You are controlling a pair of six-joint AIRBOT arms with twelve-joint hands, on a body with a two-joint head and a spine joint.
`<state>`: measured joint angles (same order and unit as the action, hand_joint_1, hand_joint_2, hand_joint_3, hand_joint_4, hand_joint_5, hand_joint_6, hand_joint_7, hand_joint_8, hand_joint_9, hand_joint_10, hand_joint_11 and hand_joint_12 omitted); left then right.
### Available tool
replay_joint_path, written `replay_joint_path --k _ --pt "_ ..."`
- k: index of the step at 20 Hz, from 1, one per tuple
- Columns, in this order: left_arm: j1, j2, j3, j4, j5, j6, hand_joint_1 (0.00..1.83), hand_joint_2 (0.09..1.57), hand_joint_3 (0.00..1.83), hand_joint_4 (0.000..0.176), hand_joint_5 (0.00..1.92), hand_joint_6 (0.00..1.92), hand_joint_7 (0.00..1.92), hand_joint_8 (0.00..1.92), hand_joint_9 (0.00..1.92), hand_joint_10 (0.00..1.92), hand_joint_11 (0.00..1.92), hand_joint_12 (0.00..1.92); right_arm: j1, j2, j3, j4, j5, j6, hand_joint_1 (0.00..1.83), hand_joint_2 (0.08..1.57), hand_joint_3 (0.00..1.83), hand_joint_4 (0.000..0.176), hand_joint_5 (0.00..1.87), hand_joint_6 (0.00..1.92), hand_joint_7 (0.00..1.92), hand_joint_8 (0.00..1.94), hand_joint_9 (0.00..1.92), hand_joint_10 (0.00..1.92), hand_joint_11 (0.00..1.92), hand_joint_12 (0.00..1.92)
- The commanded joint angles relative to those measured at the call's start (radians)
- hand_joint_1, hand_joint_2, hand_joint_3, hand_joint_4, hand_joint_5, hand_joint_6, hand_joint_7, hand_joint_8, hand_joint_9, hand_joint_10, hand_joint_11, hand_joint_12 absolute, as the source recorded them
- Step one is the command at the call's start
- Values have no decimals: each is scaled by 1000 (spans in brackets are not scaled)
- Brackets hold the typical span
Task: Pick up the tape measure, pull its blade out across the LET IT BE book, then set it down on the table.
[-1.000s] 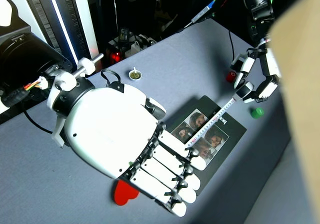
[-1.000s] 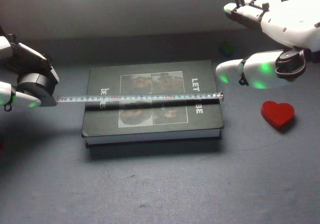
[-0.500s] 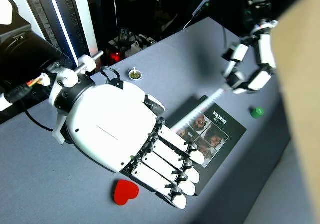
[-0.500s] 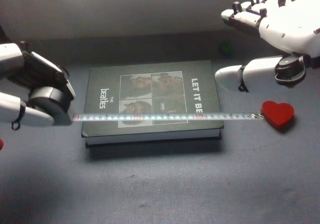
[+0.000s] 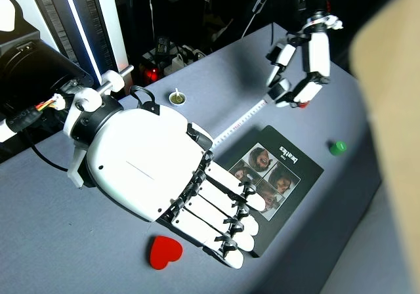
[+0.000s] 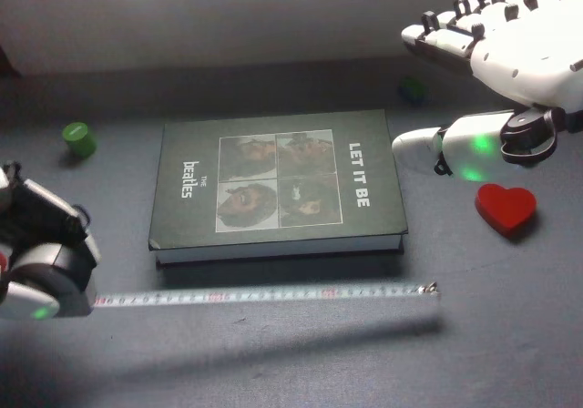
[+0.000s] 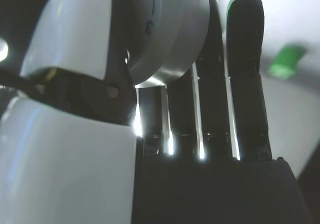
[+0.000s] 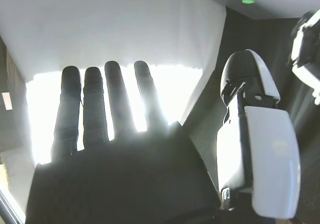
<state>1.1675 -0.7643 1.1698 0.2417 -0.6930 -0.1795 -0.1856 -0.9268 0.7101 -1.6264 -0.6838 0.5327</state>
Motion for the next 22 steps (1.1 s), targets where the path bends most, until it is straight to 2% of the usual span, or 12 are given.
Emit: replay_joint_path --k 1,5,8,13,15,17,18,19,20,21,22 --pt "4 -10 1 -52 -131 -6 1386 1081 0 0 1028 669 1104 820 934 1247 826 1264 6 6 -5 -69 -25 2 17 1091 1 75 7 1 20 1 11 0 0 292" --pt "44 -52 27 -71 -147 -4 1386 1083 0 0 1022 678 1102 826 931 1251 827 1238 6 5 -6 -69 -23 2 24 1093 1 75 6 0 17 0 6 0 0 292" --pt "46 -78 39 -113 -140 30 1386 1082 0 0 1023 683 1102 824 932 1250 824 1230 6 5 -6 -70 -22 2 24 1093 1 75 5 0 17 0 5 0 0 291" --pt "29 -112 52 -115 -116 34 1386 1083 0 0 1011 693 1109 812 933 1250 815 1229 8 5 -7 -70 -20 2 33 1093 0 76 1 1 12 0 0 0 0 251" --pt "18 -123 56 -112 -116 45 1384 1089 1 0 976 743 1110 820 918 1261 811 1235 8 5 -7 -70 -19 2 33 1092 0 76 1 0 11 0 0 0 0 289" --pt "5 -131 59 -104 -111 47 1377 1103 1 0 934 874 1047 872 910 1266 813 1224 8 4 -7 -70 -19 2 32 1093 1 75 1 0 11 0 0 0 0 296" --pt "-2 -135 58 -100 -102 47 1257 1111 0 0 924 968 1052 938 909 829 792 1166 8 4 -7 -70 -19 2 32 1094 1 75 1 0 11 0 1 0 0 297" --pt "-3 -135 57 -100 -100 47 1223 1129 0 0 870 1078 1031 973 939 540 737 1128 8 4 -8 -70 -19 2 32 1094 1 76 1 0 12 0 1 1 0 298" --pt "-3 -135 56 -98 -97 47 1102 1145 0 0 898 1091 950 432 924 357 637 1086 8 4 -8 -70 -19 2 32 1094 0 75 4 1 12 0 3 1 0 311" --pt "-3 -132 56 -98 -90 47 1022 1099 0 0 837 481 970 195 936 244 603 1062 8 4 -8 -70 -19 2 32 1094 0 75 6 2 12 0 3 1 0 314" --pt "-3 -130 56 -98 -88 47 1022 1099 0 0 837 481 970 195 936 244 603 1062 8 4 -8 -70 -19 2 32 1094 0 75 6 2 12 0 3 1 0 314"
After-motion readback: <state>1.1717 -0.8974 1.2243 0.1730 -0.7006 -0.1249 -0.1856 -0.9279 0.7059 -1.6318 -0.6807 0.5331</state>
